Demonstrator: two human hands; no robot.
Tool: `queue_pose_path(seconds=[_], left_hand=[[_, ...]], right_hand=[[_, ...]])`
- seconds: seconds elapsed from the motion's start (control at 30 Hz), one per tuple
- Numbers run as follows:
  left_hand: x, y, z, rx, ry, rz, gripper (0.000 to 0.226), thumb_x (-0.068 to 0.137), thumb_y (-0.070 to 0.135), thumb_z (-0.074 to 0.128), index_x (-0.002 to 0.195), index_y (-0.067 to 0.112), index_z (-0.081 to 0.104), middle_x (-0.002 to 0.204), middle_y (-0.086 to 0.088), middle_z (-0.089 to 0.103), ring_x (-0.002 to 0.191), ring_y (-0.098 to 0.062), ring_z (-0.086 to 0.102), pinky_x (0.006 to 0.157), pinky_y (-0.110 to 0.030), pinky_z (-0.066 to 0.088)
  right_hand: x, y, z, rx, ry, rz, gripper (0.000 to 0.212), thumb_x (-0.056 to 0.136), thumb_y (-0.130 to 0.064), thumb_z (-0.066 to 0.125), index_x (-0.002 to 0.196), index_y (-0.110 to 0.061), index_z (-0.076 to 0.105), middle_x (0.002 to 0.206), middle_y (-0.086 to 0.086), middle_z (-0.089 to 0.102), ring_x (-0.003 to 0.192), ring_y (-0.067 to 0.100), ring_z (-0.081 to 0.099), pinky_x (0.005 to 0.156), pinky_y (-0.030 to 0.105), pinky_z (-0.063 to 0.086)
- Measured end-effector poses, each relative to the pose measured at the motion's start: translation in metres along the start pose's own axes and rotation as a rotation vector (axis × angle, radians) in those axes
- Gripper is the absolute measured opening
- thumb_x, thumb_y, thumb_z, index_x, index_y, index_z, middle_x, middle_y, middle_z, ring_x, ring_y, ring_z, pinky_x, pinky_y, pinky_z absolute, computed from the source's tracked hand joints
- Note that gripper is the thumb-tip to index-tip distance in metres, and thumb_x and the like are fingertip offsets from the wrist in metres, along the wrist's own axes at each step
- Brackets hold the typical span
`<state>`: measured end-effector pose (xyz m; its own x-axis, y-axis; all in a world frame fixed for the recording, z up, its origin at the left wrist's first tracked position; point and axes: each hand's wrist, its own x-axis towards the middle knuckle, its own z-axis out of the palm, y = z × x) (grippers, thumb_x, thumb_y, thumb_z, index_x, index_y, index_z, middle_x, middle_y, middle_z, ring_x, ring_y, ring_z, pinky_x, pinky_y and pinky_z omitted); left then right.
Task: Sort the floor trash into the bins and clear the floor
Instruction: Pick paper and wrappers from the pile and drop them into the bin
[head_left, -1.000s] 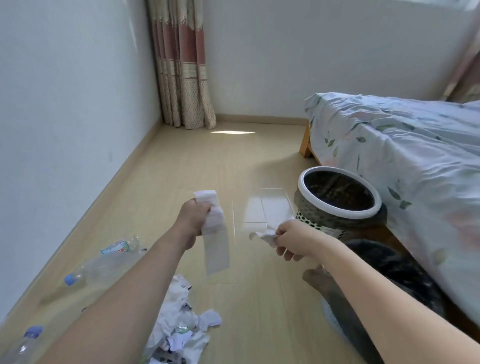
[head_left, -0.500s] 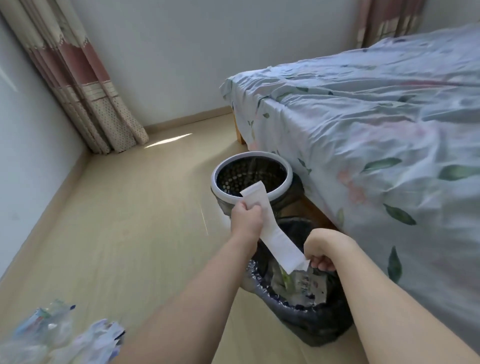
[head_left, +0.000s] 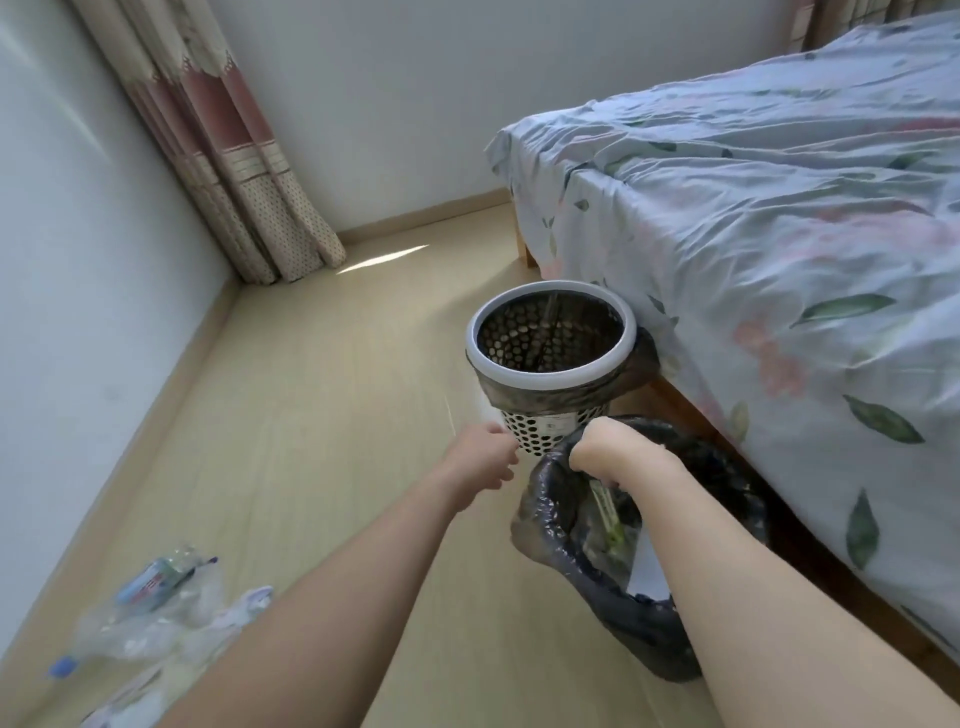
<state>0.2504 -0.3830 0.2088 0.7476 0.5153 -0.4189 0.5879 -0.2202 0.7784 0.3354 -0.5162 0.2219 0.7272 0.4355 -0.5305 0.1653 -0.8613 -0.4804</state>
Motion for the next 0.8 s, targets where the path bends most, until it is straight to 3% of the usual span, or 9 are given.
queue_pose_path(seconds=[0.07, 0.13, 0.23, 0.3, 0.4, 0.5, 0.57, 0.63, 0.8], left_hand=[[-0.010, -0.022, -0.042, 0.021, 0.053, 0.020, 0.023, 0.091, 0.011, 0.043, 0.100, 0.004, 0.064, 0.095, -0.009, 0.064, 0.074, -0.023, 0.059, 0.067, -0.030, 0.046], [-0.021, -0.050, -0.082, 0.036, 0.092, 0.011, 0.021, 0.091, 0.009, 0.043, 0.096, 0.008, 0.063, 0.089, -0.006, 0.062, 0.072, -0.022, 0.056, 0.064, -0.028, 0.043], [-0.038, -0.101, -0.142, 0.074, 0.166, -0.025, 0.021, 0.089, 0.007, 0.045, 0.097, 0.005, 0.065, 0.087, -0.006, 0.062, 0.071, -0.021, 0.056, 0.062, -0.026, 0.041], [-0.052, -0.144, -0.188, 0.100, 0.217, -0.066, 0.022, 0.088, 0.007, 0.047, 0.098, 0.002, 0.065, 0.087, -0.007, 0.062, 0.071, -0.021, 0.055, 0.063, -0.025, 0.041], [-0.073, -0.208, -0.253, 0.136, 0.288, -0.138, 0.019, 0.088, 0.010, 0.048, 0.095, 0.008, 0.066, 0.089, -0.005, 0.064, 0.080, -0.023, 0.059, 0.067, -0.027, 0.042], [-0.090, -0.277, -0.306, 0.126, 0.372, -0.220, 0.019, 0.087, 0.013, 0.048, 0.095, 0.011, 0.066, 0.091, -0.005, 0.066, 0.083, -0.024, 0.062, 0.071, -0.030, 0.046], [-0.099, -0.326, -0.332, 0.163, 0.382, -0.267, 0.022, 0.085, 0.015, 0.046, 0.095, 0.013, 0.066, 0.093, -0.005, 0.067, 0.083, -0.024, 0.062, 0.077, -0.033, 0.047], [-0.104, -0.372, -0.354, 0.250, 0.369, -0.334, 0.024, 0.084, 0.016, 0.043, 0.093, 0.017, 0.065, 0.098, -0.004, 0.068, 0.090, -0.022, 0.061, 0.090, -0.038, 0.047], [-0.105, -0.425, -0.378, 0.247, 0.416, -0.426, 0.025, 0.090, 0.009, 0.040, 0.101, 0.012, 0.062, 0.103, -0.005, 0.063, 0.091, -0.021, 0.057, 0.068, -0.028, 0.039]], right_hand=[[-0.002, -0.032, 0.018, 0.003, 0.012, -0.108, 0.026, 0.090, -0.015, 0.053, 0.114, -0.005, 0.059, 0.099, 0.010, 0.058, 0.085, 0.023, 0.052, 0.074, 0.032, 0.044], [-0.009, -0.068, 0.038, -0.020, 0.043, -0.197, 0.008, 0.084, -0.012, 0.051, 0.084, -0.011, 0.059, 0.081, 0.005, 0.055, 0.069, 0.020, 0.052, 0.065, 0.030, 0.044], [-0.028, -0.124, 0.075, -0.113, 0.029, -0.322, 0.011, 0.079, -0.009, 0.047, 0.071, -0.010, 0.054, 0.071, 0.006, 0.055, 0.060, 0.022, 0.049, 0.054, 0.026, 0.039], [-0.040, -0.164, 0.115, -0.159, -0.010, -0.403, 0.013, 0.080, -0.009, 0.048, 0.079, -0.008, 0.061, 0.080, 0.009, 0.062, 0.068, 0.023, 0.054, 0.059, 0.026, 0.041], [-0.052, -0.214, 0.183, -0.205, -0.091, -0.471, 0.029, 0.086, -0.014, 0.050, 0.111, -0.012, 0.064, 0.112, 0.003, 0.062, 0.097, 0.023, 0.062, 0.079, 0.031, 0.049], [-0.059, -0.253, 0.248, -0.248, -0.150, -0.501, 0.038, 0.084, -0.014, 0.051, 0.119, -0.006, 0.061, 0.123, 0.010, 0.062, 0.110, 0.030, 0.061, 0.091, 0.040, 0.051], [-0.060, -0.273, 0.286, -0.271, -0.189, -0.504, 0.040, 0.085, -0.014, 0.051, 0.124, -0.004, 0.059, 0.129, 0.010, 0.060, 0.114, 0.030, 0.059, 0.094, 0.040, 0.051], [-0.062, -0.287, 0.323, -0.313, -0.241, -0.505, 0.039, 0.088, -0.016, 0.050, 0.126, -0.014, 0.058, 0.127, 0.003, 0.058, 0.109, 0.023, 0.059, 0.088, 0.032, 0.050], [-0.053, -0.302, 0.389, -0.376, -0.301, -0.479, 0.042, 0.087, -0.020, 0.050, 0.129, -0.019, 0.054, 0.128, -0.001, 0.055, 0.106, 0.018, 0.057, 0.087, 0.029, 0.049]])
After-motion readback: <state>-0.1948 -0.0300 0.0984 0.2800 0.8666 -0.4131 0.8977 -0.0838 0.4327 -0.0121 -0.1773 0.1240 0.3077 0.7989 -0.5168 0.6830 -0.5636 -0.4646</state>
